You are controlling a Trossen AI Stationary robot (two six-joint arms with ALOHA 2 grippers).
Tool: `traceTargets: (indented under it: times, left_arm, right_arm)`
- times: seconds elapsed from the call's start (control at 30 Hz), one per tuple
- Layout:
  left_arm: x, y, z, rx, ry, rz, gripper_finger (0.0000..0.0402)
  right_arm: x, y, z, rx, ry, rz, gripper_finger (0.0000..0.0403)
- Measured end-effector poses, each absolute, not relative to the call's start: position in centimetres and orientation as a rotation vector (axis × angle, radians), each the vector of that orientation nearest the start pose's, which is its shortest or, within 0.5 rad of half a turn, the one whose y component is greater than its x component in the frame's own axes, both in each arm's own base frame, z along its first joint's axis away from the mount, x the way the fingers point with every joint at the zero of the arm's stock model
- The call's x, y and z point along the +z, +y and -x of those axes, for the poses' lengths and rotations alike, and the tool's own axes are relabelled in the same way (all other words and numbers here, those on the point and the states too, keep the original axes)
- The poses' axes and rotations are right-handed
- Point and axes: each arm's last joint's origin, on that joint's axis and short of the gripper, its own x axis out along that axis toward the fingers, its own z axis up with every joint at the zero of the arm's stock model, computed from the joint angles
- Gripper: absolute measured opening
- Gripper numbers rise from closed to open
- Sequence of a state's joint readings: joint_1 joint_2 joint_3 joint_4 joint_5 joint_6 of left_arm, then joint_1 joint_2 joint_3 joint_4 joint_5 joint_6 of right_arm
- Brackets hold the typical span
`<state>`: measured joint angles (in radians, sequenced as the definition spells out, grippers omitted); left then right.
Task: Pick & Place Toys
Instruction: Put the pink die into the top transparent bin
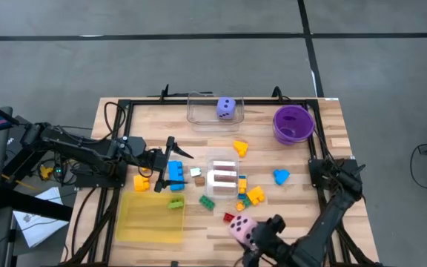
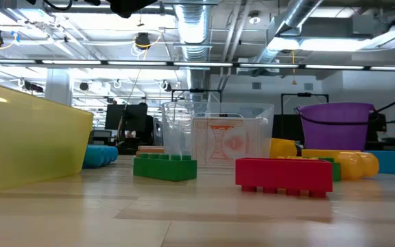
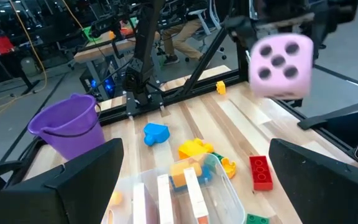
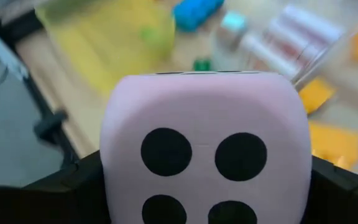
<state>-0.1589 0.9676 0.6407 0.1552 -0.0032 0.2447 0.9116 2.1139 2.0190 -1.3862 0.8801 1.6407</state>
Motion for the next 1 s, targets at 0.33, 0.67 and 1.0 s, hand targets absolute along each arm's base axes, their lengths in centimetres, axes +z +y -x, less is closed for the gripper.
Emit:
traceTargets:
  times: [0.33,0.67,1.0]
  left_arm:
    - [28.0,-4.0,-21.5,-0.234,0.144,-0.377,0.0389]
    - [27.5,-8.4,-23.8,-0.336,-0.127,-0.806,0.0366]
    - [25.1,-11.6,-27.1,-0.149,-0.392,-1.171,0.0376]
  right_arm:
    - [29.1,30.6,-26.3,-0.664,0.212,-0.188,0.0347]
    - [30.9,28.6,-27.1,-0.698,0.013,-0.244,0.0347]
    - [31.9,29.2,-26.5,-0.663,-0.034,-0.251,0.0347]
